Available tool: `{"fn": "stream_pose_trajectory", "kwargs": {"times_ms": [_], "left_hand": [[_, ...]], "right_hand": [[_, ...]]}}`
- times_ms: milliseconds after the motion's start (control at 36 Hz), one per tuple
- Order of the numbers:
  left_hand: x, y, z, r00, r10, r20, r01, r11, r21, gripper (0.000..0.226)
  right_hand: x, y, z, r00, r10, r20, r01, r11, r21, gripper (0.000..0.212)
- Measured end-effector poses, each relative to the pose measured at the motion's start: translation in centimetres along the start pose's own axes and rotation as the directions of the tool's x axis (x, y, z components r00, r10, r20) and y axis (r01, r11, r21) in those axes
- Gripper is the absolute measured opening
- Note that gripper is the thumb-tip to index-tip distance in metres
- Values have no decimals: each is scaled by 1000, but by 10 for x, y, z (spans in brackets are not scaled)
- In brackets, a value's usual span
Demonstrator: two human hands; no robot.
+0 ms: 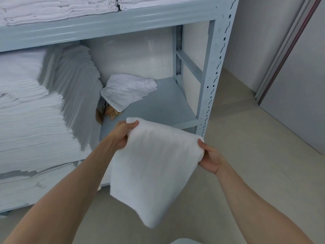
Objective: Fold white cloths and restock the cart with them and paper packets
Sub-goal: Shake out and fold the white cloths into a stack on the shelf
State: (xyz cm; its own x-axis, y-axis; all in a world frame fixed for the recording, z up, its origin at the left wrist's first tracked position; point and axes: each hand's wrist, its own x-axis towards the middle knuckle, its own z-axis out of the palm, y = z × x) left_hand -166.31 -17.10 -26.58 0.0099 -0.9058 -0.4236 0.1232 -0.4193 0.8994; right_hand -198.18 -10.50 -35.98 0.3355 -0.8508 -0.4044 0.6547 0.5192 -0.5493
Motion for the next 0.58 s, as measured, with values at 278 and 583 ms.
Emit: {"fn": "stream_pose_trajectory", "kwargs": {"times_ms": [278, 583], "left_hand": [[9, 5, 1, 977, 27, -211, 23, 973, 232, 57], [12, -10, 10, 963, 18, -270, 20, 991, 134, 13]], "right_hand": [[19, -25, 27, 924, -127, -362, -86, 851, -518, 58], [20, -33, 22, 897, -31, -440, -166, 900, -403, 59]]}}
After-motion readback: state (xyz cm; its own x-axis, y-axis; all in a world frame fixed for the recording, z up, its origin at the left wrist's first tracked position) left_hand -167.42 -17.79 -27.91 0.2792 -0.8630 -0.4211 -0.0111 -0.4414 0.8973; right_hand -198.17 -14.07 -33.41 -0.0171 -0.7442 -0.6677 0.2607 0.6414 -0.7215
